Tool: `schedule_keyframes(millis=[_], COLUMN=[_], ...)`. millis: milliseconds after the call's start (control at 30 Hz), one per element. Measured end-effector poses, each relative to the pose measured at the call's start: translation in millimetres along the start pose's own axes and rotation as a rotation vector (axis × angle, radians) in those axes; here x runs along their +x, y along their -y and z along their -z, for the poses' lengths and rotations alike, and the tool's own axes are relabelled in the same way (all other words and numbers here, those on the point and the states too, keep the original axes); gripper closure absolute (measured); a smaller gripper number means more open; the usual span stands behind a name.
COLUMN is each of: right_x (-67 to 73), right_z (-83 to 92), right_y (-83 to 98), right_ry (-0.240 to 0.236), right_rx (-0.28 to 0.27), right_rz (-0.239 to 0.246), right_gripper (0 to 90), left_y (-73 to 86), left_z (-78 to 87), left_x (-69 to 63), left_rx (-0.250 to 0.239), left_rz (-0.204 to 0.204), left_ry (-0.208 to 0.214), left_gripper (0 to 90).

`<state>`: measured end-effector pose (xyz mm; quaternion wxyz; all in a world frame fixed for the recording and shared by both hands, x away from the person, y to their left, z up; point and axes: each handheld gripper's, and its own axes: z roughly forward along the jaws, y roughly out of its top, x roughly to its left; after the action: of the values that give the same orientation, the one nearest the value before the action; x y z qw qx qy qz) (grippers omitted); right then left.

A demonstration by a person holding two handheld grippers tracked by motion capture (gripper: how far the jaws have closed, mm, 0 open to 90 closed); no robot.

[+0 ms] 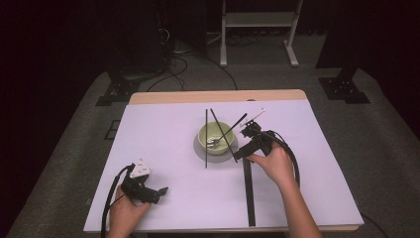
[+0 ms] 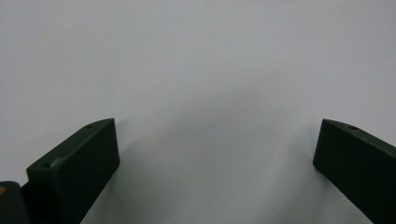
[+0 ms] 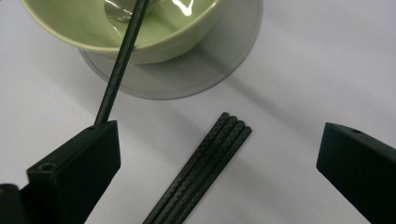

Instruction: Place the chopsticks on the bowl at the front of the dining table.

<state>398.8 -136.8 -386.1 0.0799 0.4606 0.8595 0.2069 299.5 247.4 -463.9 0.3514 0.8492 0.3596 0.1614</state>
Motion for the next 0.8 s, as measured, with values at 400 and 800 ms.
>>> schedule_keyframes(millis=[400, 800], right_x=[12.2, 27.6], right_z=[-4.0, -7.4], right_y=[-5.6, -15.0], right_ry=[-0.011, -0.021], right_rx=[0.003, 0.009], right_rz=[0.021, 0.053], right_gripper=[0.0, 0.0], left_y=[0.0, 0.0], left_z=[0.0, 0.0], left_x=[0.0, 0.0], left_rx=[0.0, 0.0], left_rz=[0.0, 0.0], left_ry=[0.0, 0.0], left_gripper=[0.0, 0.0])
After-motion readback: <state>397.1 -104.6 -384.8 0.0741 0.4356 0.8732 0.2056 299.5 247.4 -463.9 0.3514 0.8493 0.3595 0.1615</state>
